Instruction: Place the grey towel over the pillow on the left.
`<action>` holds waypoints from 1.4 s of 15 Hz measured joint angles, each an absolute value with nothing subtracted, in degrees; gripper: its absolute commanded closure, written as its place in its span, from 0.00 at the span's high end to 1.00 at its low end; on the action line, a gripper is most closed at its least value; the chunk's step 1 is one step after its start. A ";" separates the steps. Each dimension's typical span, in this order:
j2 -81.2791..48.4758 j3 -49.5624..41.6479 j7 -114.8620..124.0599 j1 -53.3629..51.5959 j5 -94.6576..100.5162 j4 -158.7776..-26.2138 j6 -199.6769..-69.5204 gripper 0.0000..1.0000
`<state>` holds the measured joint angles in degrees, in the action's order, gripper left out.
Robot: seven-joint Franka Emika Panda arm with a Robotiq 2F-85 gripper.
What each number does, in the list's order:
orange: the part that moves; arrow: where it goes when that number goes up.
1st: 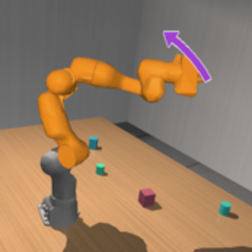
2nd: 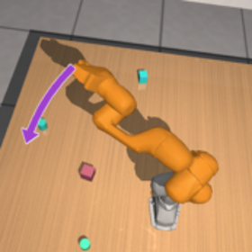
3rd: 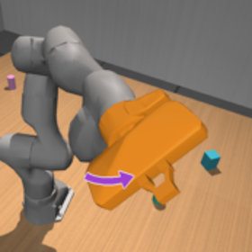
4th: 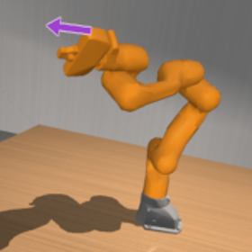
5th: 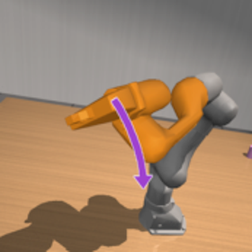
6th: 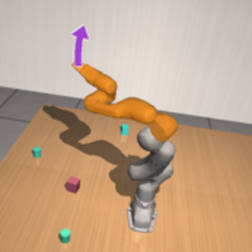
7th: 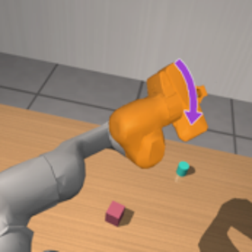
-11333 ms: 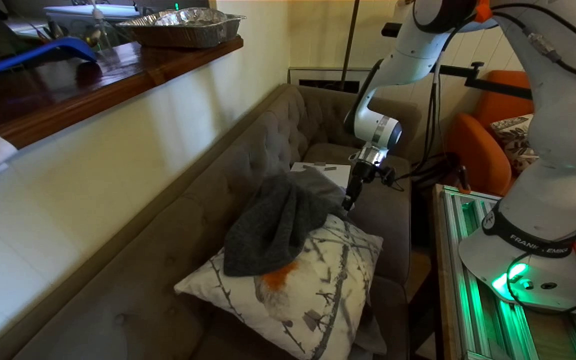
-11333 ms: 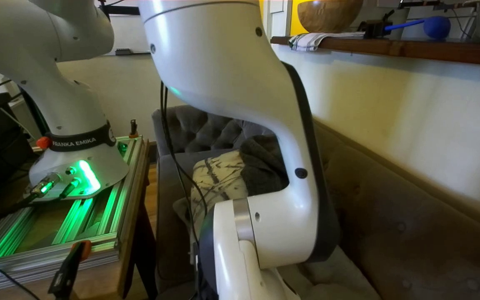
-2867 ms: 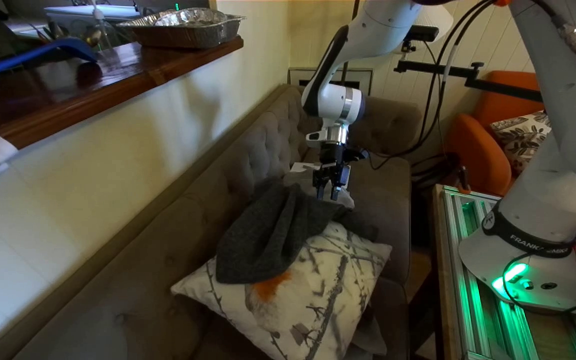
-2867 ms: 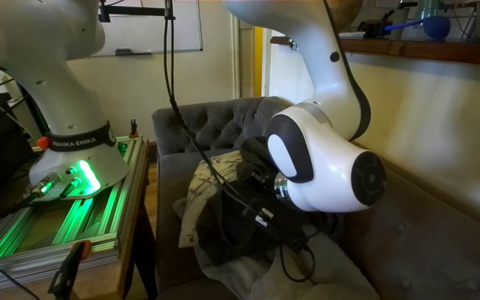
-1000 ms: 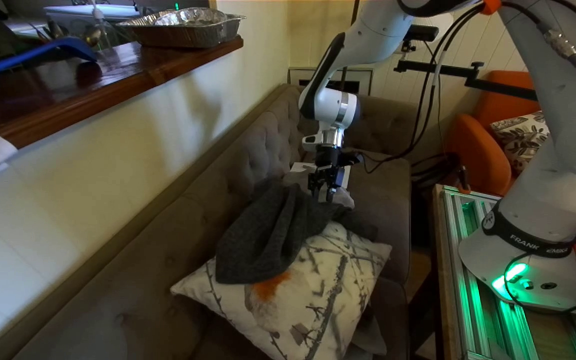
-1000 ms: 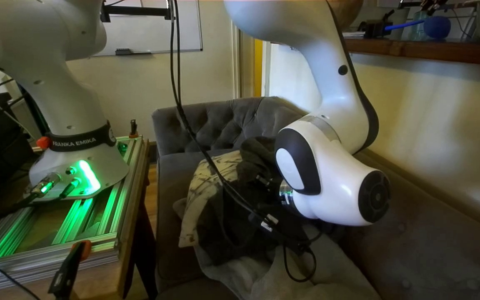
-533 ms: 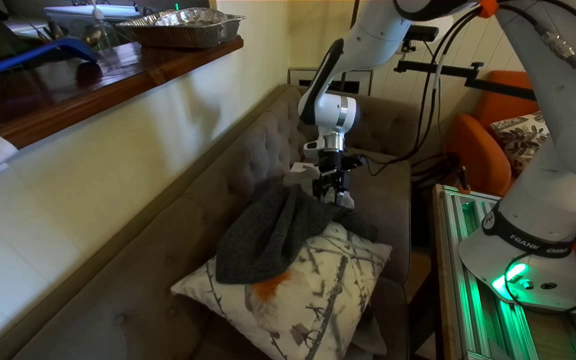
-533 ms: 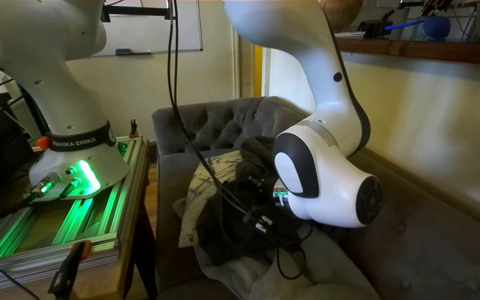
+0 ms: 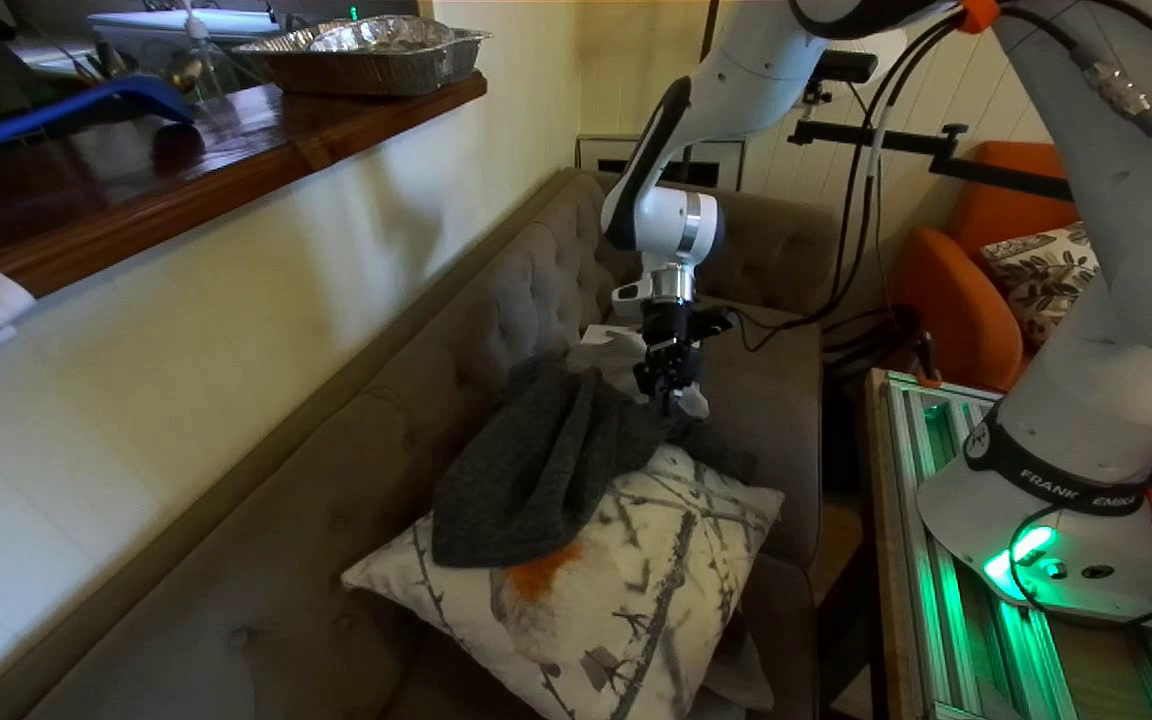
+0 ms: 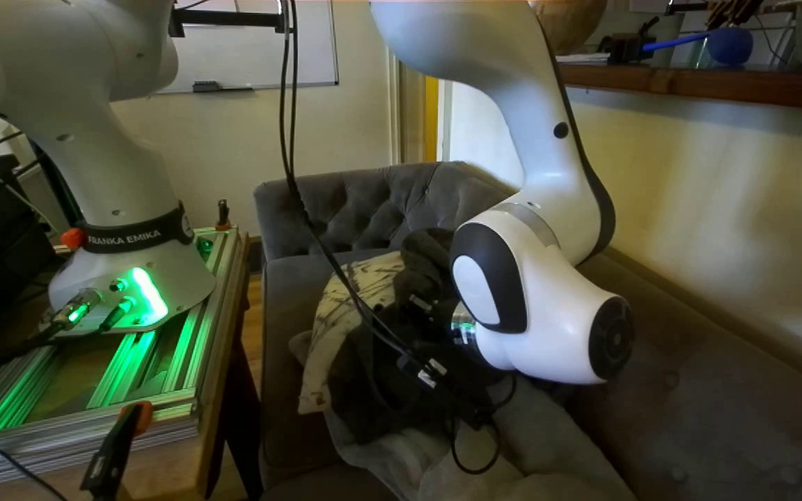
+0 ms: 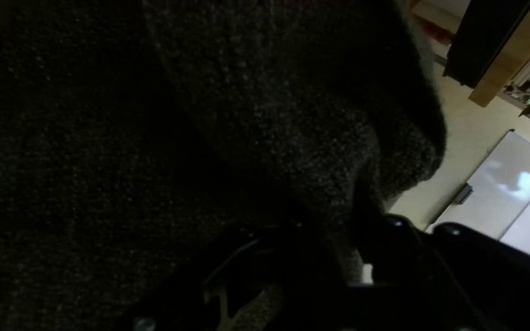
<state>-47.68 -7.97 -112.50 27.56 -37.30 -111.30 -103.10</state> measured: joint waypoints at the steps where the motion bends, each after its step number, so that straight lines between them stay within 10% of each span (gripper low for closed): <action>1: -46.51 -8.09 -111.69 27.55 -38.82 -112.82 -105.00 0.00; 13: -18.37 -4.40 -115.47 15.74 -55.23 -147.96 -145.94 0.04; 21: -11.11 -2.48 -114.82 11.02 -54.83 -156.53 -150.51 0.01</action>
<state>-11.11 -2.48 -114.82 11.02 -54.83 -156.53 -150.51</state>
